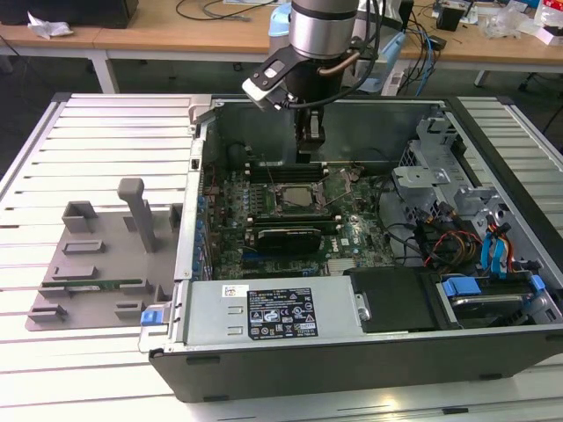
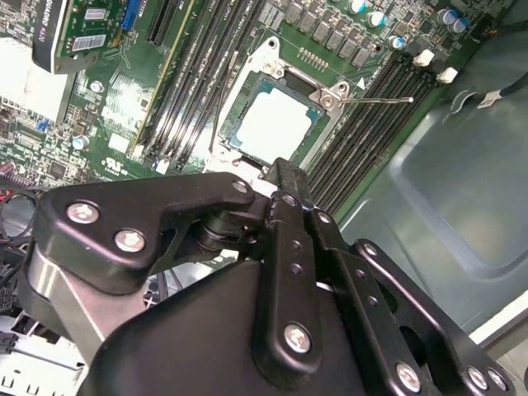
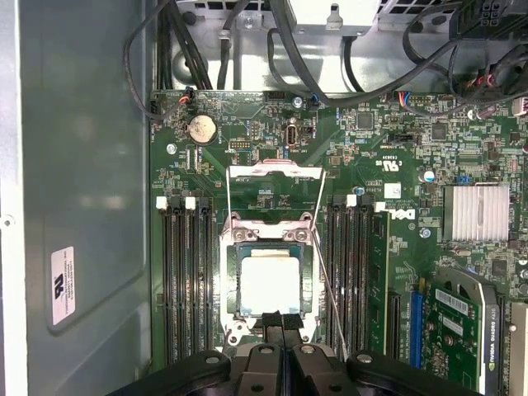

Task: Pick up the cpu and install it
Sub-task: 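Place the cpu into insertion slot, then close the cpu cover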

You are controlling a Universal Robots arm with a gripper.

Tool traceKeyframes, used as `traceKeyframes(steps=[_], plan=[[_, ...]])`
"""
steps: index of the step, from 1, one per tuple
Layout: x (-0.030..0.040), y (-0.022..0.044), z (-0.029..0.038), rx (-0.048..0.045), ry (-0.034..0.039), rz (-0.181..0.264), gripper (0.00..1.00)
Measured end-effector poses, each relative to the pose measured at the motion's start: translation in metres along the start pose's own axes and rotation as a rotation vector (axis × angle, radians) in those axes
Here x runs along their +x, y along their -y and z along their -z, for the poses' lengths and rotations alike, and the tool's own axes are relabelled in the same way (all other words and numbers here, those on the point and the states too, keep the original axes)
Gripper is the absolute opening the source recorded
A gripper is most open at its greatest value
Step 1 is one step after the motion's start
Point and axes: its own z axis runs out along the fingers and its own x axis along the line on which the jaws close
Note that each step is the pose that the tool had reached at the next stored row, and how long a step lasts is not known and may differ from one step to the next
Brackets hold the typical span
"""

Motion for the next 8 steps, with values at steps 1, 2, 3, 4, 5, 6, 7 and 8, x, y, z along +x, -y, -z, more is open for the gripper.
traceKeyframes(steps=[1, 2, 3, 4, 5, 6, 7, 8], plan=[[0.0000, 0.0000, 0.0001, 0.0000, 0.0001, 0.000, 0.11], [0.0000, 0.0000, 0.0002, 0.0000, 0.0000, 0.000, 0.11], [0.0000, 0.0000, 0.0002, 0.0000, 0.0000, 0.000, 0.11], [0.0000, 0.0000, 0.0002, 0.0000, 0.0000, 0.000, 0.11], [0.0000, -0.0005, 0.0003, 0.0000, 0.0001, 0.000, 0.11], [-0.0001, -0.0032, 0.0004, 0.0001, 0.0002, 0.000, 0.11], [0.0000, -0.0061, 0.0004, 0.0000, 0.0002, 0.000, 0.11], [0.0000, -0.0097, 0.0005, 0.0000, 0.0007, 0.000, 0.11]])
